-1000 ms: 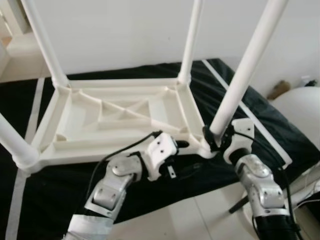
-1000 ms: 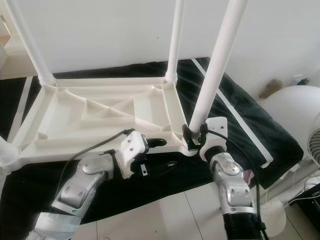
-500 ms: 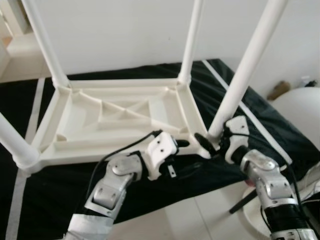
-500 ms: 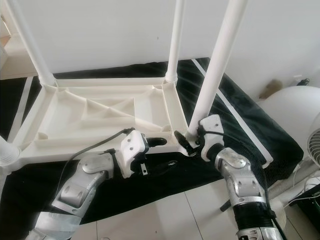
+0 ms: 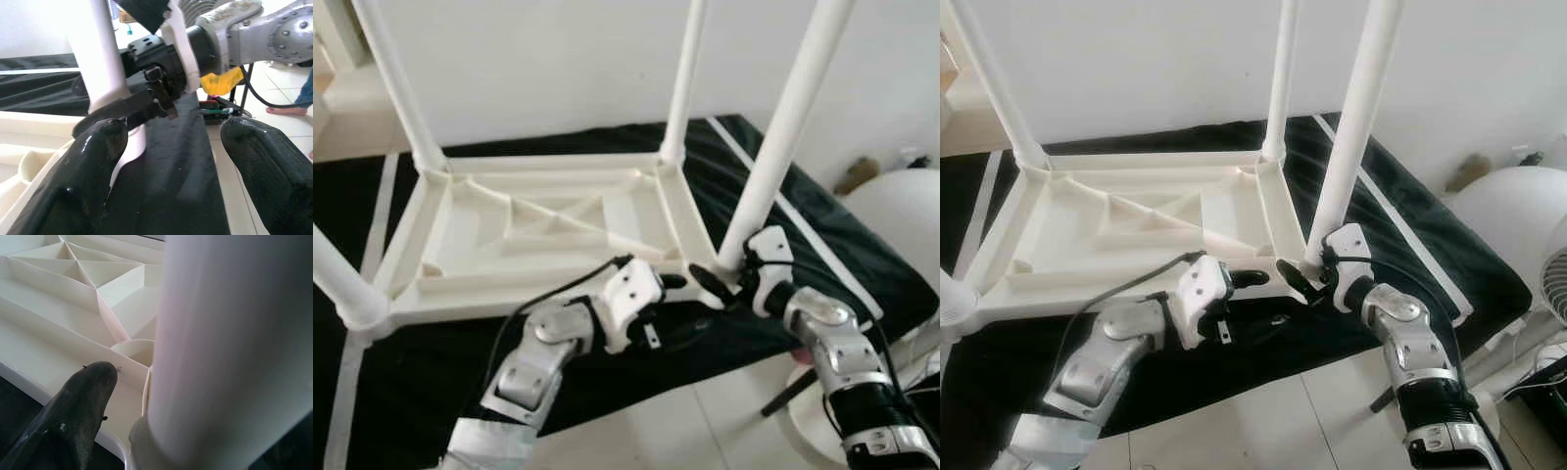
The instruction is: Building children table
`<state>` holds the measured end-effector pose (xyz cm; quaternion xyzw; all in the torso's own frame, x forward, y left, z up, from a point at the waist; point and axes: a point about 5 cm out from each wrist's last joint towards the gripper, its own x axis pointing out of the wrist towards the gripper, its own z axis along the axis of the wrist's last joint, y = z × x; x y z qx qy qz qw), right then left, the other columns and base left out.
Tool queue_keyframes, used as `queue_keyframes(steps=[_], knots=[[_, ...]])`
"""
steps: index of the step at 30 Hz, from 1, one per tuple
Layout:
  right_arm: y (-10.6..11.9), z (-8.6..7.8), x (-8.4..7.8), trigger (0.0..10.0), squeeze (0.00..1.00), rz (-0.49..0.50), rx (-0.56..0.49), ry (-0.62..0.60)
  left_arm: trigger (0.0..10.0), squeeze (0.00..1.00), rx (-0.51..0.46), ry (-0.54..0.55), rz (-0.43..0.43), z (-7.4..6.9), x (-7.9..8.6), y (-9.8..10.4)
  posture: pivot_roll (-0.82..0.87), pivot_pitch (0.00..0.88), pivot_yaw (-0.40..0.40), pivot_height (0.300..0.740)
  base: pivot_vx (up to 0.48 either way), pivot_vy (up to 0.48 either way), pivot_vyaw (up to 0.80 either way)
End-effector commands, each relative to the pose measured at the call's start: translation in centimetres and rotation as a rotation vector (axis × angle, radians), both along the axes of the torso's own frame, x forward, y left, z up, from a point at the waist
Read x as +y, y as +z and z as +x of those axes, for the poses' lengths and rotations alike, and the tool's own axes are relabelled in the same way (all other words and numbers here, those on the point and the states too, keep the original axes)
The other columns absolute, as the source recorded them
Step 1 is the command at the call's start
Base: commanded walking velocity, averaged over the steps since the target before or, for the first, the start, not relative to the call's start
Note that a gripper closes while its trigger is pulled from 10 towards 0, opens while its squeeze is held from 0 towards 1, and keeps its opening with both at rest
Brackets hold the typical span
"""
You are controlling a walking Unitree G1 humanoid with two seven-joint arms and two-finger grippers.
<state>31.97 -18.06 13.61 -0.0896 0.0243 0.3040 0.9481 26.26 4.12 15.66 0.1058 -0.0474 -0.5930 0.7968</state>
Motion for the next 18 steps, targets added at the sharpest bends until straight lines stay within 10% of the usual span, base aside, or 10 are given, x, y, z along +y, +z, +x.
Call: queue_keyframes(steps=[1,2,3,4,12,14,15,16,18], knots=[[-0.3,0.1,0.0,10.0,0.0,-0.031,0.0,0.023,10.0,0.0,0.028,0.022,0.019,-0.1,-0.1,-0.7,-0.07,0.029,-0.021,0.74,0.0,0.0,0.0],[-0.3,0.1,0.0,3.3,0.0,-0.036,-0.001,0.027,10.0,0.0,0.036,0.017,0.026,-0.3,-0.2,-1.0,-0.07,0.029,-0.021,0.74,0.0,0.0,0.0],[-0.4,0.2,0.0,3.3,0.0,-0.039,-0.001,0.031,10.0,0.0,0.04,0.014,0.029,-0.4,-0.3,-1.2,-0.07,0.029,-0.021,0.74,0.0,0.0,0.0],[-0.5,0.2,0.0,0.0,0.0,-0.039,-0.001,0.033,10.0,0.0,0.051,0.013,0.026,-0.4,-0.4,-1.3,-0.07,0.027,-0.025,0.74,0.0,0.0,0.0],[-1.2,-0.2,0.0,0.0,0.0,-0.032,0.02,0.033,10.0,0.0,0.054,0.022,0.014,-0.4,-0.4,-1.3,-0.07,0.022,-0.022,0.74,0.0,0.0,0.0],[-1.6,-0.3,-0.2,4.5,0.0,-0.03,0.034,0.023,10.0,0.0,0.051,0.033,0.008,-0.2,-0.3,-1.1,-0.07,0.02,-0.017,0.74,0.0,0.0,0.0],[-1.6,-0.3,-0.2,4.5,0.0,-0.03,0.034,0.023,10.0,0.0,0.051,0.033,0.008,-0.2,-0.3,-1.1,-0.07,0.02,-0.017,0.74,0.0,0.0,0.0],[-1.8,-0.4,-0.2,10.0,0.0,-0.015,0.045,0.005,10.0,0.0,0.045,0.037,0.008,0.0,-0.3,-1.0,-0.07,0.02,-0.014,0.74,0.0,0.0,0.0],[-2.0,-0.4,-0.4,10.0,0.0,0.008,0.059,-0.031,10.0,0.0,0.036,0.053,0.007,0.3,-0.1,-0.9,-0.07,0.016,-0.011,0.74,0.0,0.0,0.0]])
